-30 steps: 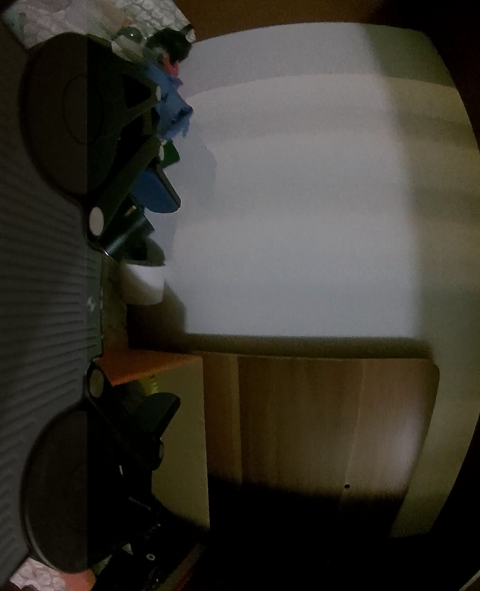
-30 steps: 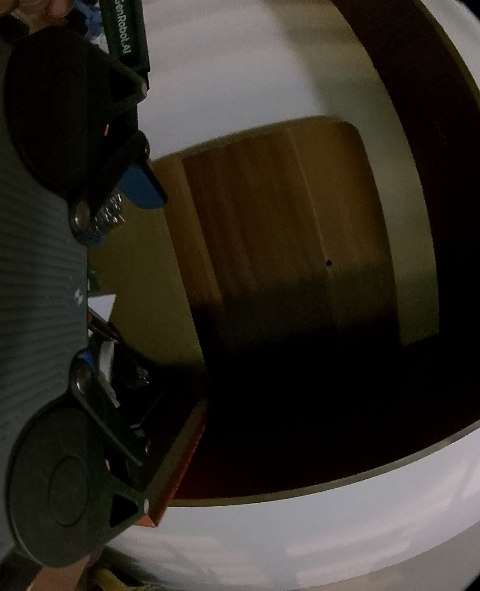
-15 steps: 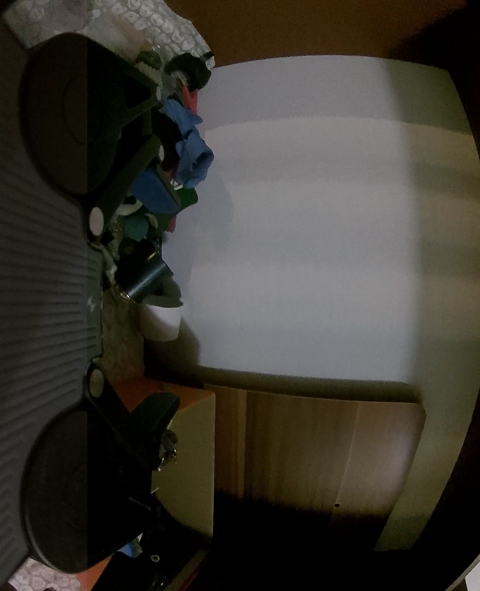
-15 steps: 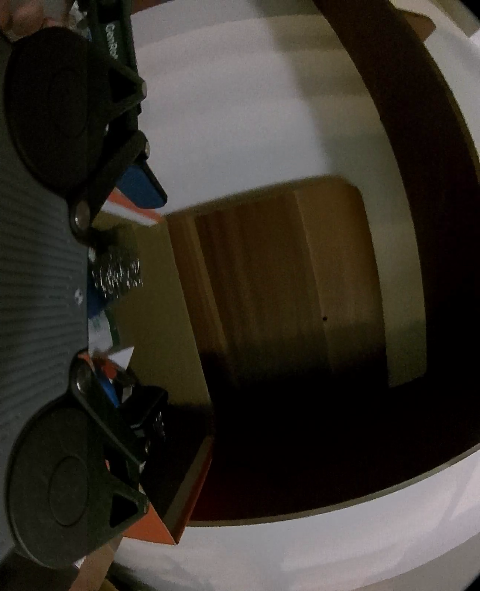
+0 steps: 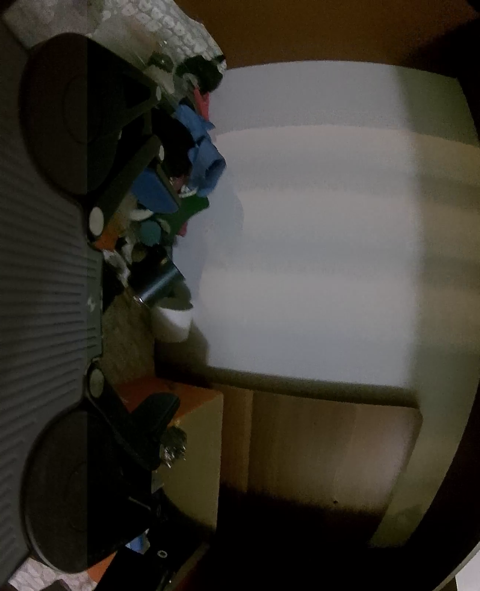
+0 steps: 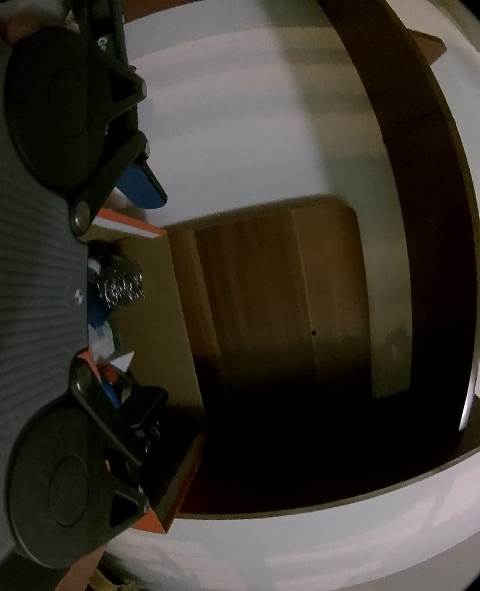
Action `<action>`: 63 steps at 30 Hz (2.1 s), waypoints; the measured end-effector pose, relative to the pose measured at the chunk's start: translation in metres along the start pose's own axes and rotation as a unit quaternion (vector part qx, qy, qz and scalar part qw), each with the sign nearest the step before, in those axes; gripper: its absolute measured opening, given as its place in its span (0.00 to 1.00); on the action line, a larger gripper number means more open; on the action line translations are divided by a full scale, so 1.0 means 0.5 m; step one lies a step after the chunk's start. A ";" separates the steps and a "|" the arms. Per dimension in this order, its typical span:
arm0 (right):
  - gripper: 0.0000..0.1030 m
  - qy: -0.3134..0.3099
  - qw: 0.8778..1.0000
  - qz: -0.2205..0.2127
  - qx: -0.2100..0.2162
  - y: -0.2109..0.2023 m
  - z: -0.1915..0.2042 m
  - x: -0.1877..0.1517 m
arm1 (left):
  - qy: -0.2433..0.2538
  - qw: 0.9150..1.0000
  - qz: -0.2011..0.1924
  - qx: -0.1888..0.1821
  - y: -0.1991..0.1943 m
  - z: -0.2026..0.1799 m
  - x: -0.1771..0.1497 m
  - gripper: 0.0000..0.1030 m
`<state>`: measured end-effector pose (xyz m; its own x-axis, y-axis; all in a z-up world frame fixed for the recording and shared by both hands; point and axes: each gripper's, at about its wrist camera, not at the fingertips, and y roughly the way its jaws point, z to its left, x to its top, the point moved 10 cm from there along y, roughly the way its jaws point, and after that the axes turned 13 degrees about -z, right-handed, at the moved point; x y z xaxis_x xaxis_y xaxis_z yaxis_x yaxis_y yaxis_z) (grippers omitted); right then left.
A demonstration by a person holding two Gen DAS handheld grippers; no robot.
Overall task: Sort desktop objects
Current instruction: 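Withdraw both grippers upward out of the orange box, then move both tools back toward the pile on the bed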
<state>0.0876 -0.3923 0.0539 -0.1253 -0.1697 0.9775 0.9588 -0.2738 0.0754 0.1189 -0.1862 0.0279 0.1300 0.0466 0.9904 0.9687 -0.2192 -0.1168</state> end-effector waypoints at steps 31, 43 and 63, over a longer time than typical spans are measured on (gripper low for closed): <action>1.00 -0.009 1.000 -0.006 -0.007 -0.088 0.028 0.004 | -0.002 0.999 0.000 -0.033 -0.053 -0.004 -0.007 1.00; 1.00 0.001 1.000 -0.007 -0.011 -0.120 0.026 0.005 | -0.003 0.999 0.000 -0.033 -0.071 -0.008 -0.003 1.00; 1.00 0.006 1.000 -0.014 -0.019 -0.146 0.016 0.019 | 0.002 0.999 -0.005 -0.035 -0.086 -0.015 -0.001 1.00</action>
<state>0.0183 -0.3665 0.0591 -0.1552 -0.1725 0.9727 0.9448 -0.3135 0.0952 0.0756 -0.1842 0.0328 0.1193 0.0462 0.9918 0.9526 -0.2870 -0.1012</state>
